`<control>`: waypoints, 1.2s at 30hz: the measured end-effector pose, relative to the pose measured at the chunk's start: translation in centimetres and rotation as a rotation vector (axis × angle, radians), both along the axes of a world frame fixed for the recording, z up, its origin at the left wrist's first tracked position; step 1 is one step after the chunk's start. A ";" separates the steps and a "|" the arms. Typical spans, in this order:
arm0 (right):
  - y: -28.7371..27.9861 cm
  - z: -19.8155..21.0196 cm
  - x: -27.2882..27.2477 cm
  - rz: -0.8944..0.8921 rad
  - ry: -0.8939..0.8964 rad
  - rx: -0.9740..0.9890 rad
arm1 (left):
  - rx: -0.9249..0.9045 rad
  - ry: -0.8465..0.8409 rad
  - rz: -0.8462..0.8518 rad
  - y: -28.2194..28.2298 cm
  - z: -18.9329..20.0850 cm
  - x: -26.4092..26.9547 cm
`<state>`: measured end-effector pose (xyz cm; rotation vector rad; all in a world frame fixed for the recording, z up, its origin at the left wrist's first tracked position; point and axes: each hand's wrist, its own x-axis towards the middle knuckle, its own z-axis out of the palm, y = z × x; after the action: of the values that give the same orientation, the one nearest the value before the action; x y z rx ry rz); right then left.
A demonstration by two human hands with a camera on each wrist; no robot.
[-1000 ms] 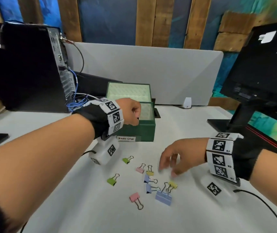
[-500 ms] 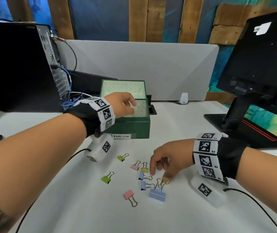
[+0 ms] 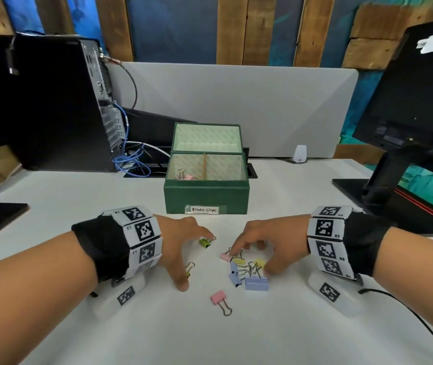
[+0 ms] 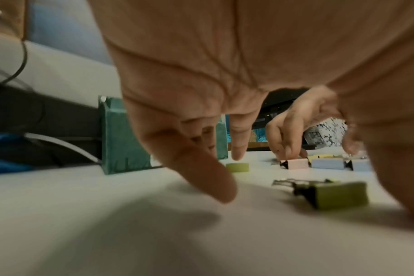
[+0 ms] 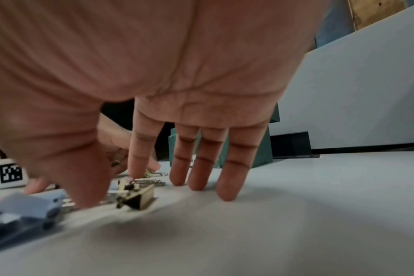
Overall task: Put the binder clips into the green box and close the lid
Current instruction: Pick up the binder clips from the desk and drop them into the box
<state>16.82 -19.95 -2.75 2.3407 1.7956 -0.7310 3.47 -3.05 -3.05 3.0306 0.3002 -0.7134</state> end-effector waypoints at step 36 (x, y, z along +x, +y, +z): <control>2.3 -0.3 0.8 -0.024 0.119 0.018 | -0.129 -0.172 -0.008 -0.3 -1.2 2.9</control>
<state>17.62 -17.69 -3.01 2.3808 1.8300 -0.8785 6.40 -3.35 -4.21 2.9458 0.2291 -0.4496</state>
